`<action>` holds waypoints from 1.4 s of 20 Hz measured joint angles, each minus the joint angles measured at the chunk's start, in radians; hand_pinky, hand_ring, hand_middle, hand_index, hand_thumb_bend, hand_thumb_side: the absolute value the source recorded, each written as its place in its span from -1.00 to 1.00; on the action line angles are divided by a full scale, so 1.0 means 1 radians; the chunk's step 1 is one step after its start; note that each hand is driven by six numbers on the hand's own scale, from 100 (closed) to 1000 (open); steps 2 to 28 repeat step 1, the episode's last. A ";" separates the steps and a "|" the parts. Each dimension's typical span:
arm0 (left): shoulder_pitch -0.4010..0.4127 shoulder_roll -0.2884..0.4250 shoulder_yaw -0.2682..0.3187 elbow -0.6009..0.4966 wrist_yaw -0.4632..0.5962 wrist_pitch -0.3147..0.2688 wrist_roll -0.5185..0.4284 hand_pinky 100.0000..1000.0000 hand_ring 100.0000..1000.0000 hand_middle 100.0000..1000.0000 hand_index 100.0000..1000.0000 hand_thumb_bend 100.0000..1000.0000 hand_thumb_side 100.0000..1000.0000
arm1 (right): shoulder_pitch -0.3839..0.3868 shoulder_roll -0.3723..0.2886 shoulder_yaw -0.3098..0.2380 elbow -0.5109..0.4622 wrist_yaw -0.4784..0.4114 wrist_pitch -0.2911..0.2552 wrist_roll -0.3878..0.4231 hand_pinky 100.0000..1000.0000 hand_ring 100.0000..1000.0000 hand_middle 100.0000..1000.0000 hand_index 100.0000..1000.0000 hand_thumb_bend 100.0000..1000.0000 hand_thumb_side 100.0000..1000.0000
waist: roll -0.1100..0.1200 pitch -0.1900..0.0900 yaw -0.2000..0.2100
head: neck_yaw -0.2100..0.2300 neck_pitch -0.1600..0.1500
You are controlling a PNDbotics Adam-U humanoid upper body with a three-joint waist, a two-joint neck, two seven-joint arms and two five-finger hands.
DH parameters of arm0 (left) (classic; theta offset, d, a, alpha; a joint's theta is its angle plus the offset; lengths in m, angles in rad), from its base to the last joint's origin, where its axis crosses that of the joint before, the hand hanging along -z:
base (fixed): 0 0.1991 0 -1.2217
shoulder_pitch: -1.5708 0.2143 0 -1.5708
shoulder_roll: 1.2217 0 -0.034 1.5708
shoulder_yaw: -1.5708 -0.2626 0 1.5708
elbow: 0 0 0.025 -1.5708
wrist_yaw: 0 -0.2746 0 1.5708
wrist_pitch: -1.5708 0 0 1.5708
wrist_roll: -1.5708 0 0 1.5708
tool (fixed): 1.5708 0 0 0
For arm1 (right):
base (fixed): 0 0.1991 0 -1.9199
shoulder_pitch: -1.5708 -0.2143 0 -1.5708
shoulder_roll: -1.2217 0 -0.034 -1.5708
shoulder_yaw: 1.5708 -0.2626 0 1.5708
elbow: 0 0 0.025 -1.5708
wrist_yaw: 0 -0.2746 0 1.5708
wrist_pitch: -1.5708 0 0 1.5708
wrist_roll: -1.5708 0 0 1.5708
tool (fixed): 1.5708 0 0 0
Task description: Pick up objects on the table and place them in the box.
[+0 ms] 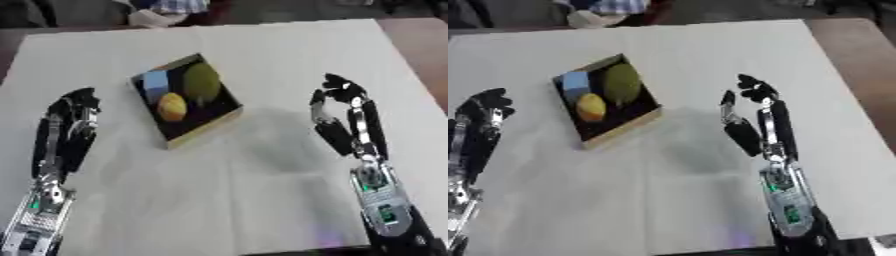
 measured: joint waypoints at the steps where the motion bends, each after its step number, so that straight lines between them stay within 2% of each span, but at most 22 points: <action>1: 0.000 -0.003 0.000 0.002 0.001 -0.001 0.000 0.39 0.19 0.15 0.53 -0.92 0.55 | 0.001 -0.004 0.000 -0.004 -0.018 0.003 0.003 0.52 0.41 0.39 0.69 -1.00 0.32 | 0.000 0.000 0.000 | 0.000 0.000; 28: 0.000 -0.003 0.000 0.002 0.001 -0.001 0.000 0.39 0.19 0.15 0.53 -0.92 0.55 | 0.001 -0.004 0.000 -0.004 -0.018 0.003 0.003 0.52 0.41 0.39 0.69 -1.00 0.32 | 0.000 0.000 0.000 | 0.000 0.000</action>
